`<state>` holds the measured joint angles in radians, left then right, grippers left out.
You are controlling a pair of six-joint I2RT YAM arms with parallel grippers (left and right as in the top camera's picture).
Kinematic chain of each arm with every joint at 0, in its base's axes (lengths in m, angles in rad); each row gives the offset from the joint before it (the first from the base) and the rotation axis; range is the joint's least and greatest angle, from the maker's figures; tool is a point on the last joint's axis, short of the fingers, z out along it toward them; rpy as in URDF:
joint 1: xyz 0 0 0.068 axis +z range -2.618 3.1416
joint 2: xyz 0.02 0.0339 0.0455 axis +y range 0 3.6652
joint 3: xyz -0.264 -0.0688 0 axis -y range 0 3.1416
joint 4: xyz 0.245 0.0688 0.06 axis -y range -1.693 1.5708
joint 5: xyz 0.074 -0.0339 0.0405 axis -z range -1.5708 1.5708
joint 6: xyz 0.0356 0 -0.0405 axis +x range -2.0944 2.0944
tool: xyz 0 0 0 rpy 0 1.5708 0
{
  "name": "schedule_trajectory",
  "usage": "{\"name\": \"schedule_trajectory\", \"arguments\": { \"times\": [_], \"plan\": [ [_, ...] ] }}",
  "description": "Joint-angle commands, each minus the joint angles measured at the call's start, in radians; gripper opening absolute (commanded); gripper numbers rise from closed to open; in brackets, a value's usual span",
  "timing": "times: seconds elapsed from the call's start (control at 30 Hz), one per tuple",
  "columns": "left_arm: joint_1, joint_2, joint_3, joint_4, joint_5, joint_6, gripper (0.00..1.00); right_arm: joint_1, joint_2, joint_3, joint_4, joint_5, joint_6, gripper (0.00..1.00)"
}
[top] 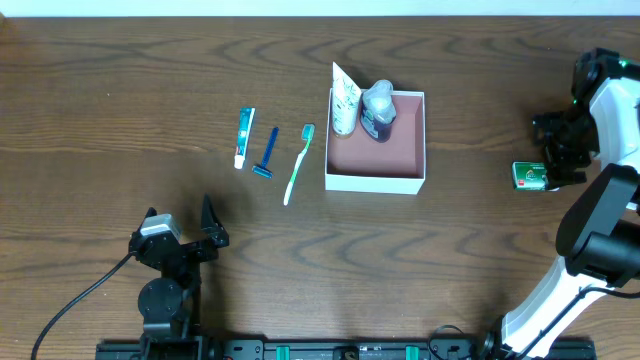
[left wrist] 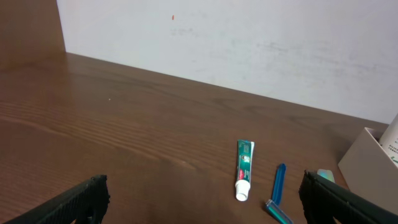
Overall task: Pack container
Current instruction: 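Grasp the green Dettol soap bar with the right gripper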
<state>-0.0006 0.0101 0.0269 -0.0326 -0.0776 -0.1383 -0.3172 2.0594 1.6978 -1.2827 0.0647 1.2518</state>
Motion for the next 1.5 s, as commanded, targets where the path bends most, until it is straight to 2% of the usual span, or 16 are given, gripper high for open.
{"name": "schedule_trajectory", "arguments": {
  "times": [0.0,0.37,0.7,1.2,1.47],
  "plan": [
    [0.005,-0.005,-0.023,-0.034,-0.008,-0.006,0.98,-0.007,-0.017,-0.04,0.034,0.026,0.019,0.99],
    [0.005,-0.005,-0.023,-0.034,-0.008,-0.006,0.98,-0.021,-0.017,-0.151,0.175,0.044,0.004,0.99],
    [0.005,-0.005,-0.023,-0.034,-0.008,-0.006,0.98,-0.051,-0.017,-0.219,0.248,0.044,0.002,0.99],
    [0.005,-0.005,-0.023,-0.034,-0.008,-0.006,0.98,-0.055,-0.009,-0.229,0.294,0.043,-0.03,0.99],
    [0.005,-0.005,-0.023,-0.034,-0.008,-0.006,0.98,-0.055,-0.009,-0.307,0.378,0.031,-0.029,0.99]
  ]
}}
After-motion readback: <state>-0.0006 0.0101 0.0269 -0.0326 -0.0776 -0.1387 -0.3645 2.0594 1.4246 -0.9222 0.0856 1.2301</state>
